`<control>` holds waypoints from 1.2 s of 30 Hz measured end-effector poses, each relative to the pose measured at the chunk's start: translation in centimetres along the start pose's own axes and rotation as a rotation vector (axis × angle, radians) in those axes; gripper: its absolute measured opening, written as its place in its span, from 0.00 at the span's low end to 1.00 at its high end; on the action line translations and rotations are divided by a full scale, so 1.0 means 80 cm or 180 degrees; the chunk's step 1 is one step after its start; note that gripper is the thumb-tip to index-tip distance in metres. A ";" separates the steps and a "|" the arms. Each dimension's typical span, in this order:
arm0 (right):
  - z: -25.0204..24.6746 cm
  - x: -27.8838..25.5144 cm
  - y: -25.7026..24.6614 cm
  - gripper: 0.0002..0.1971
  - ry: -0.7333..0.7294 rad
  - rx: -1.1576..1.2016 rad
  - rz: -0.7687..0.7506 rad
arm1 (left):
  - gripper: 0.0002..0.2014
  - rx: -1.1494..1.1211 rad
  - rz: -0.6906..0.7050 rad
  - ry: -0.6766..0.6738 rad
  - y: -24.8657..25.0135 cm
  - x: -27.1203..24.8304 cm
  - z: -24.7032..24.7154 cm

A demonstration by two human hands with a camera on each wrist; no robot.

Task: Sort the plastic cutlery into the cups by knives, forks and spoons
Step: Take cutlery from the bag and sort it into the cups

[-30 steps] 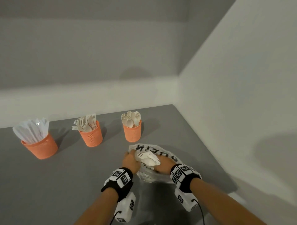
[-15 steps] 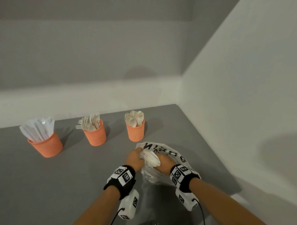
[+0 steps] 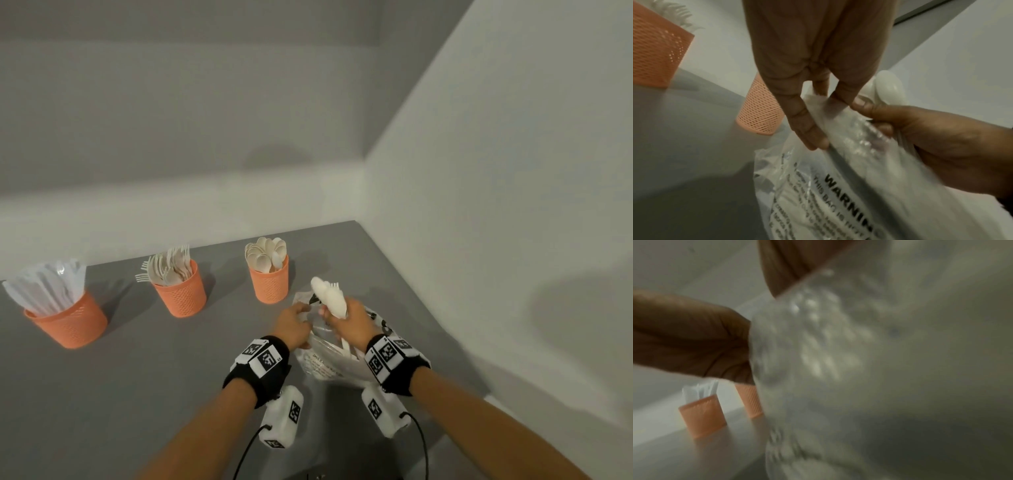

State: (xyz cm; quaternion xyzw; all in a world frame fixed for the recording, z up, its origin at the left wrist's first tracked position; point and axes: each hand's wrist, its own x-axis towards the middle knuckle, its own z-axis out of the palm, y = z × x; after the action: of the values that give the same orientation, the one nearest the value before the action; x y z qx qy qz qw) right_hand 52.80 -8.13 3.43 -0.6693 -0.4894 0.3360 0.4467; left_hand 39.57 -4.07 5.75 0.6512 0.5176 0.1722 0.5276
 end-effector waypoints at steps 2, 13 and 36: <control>-0.005 0.007 -0.017 0.06 0.0295 0.0374 -0.0036 | 0.18 -0.0217 -0.0022 -0.0075 0.002 -0.004 -0.002; -0.004 0.027 -0.085 0.13 0.1011 0.1868 0.0052 | 0.14 -0.1907 -0.0069 0.0435 -0.012 -0.030 -0.048; 0.223 0.020 -0.174 0.14 0.0301 0.2009 0.0337 | 0.13 -0.2703 -0.0522 -0.0561 -0.061 -0.075 -0.187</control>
State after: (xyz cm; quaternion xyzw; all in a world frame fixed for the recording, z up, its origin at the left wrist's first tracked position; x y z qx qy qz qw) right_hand 32.51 -0.07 9.65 -0.5372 -0.3042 0.4625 0.6364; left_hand 23.21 -2.02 9.19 0.3455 0.4039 0.2710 0.8025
